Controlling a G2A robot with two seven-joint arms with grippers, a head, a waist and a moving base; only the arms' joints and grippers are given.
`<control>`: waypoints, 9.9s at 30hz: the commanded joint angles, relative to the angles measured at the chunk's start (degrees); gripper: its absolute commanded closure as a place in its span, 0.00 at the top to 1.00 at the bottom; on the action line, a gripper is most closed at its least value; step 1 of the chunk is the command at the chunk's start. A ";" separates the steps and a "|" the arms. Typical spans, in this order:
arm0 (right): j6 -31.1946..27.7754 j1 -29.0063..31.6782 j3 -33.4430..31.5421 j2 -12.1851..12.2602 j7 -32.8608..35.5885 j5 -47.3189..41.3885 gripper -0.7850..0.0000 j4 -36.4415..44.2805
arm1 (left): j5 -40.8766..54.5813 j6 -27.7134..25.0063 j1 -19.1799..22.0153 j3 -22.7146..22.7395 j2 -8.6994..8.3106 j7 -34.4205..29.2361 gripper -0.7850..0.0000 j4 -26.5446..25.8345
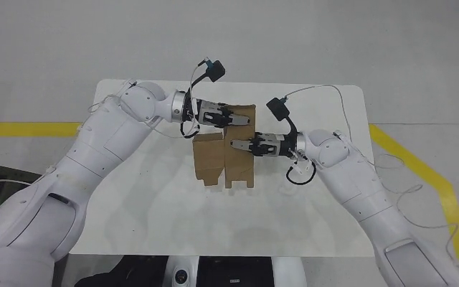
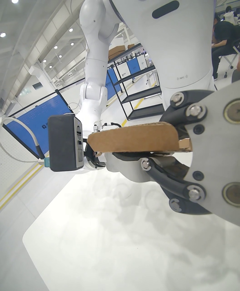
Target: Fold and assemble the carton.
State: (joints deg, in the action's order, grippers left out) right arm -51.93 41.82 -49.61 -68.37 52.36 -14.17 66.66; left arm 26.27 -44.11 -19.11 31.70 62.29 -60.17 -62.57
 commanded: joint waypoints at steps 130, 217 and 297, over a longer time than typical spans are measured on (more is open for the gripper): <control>13.16 9.09 -9.70 6.41 13.16 -12.98 0.43 2.49 | 11.38 23.14 -7.64 4.29 -9.38 -23.16 0.00 -4.74; 5.31 3.21 -1.64 1.32 -13.42 -2.29 0.00 -7.96 | 14.15 22.45 -9.30 12.90 -6.15 -10.50 1.00 3.75; 7.92 -1.29 -1.51 3.18 7.91 -4.95 0.27 0.74 | -0.04 18.18 -15.42 20.29 -6.05 -18.18 0.00 -6.97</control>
State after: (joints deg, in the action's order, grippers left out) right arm -43.70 40.99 -51.44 -65.12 60.58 -19.42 68.21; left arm 26.21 -26.00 -34.35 51.90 56.36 -78.29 -69.19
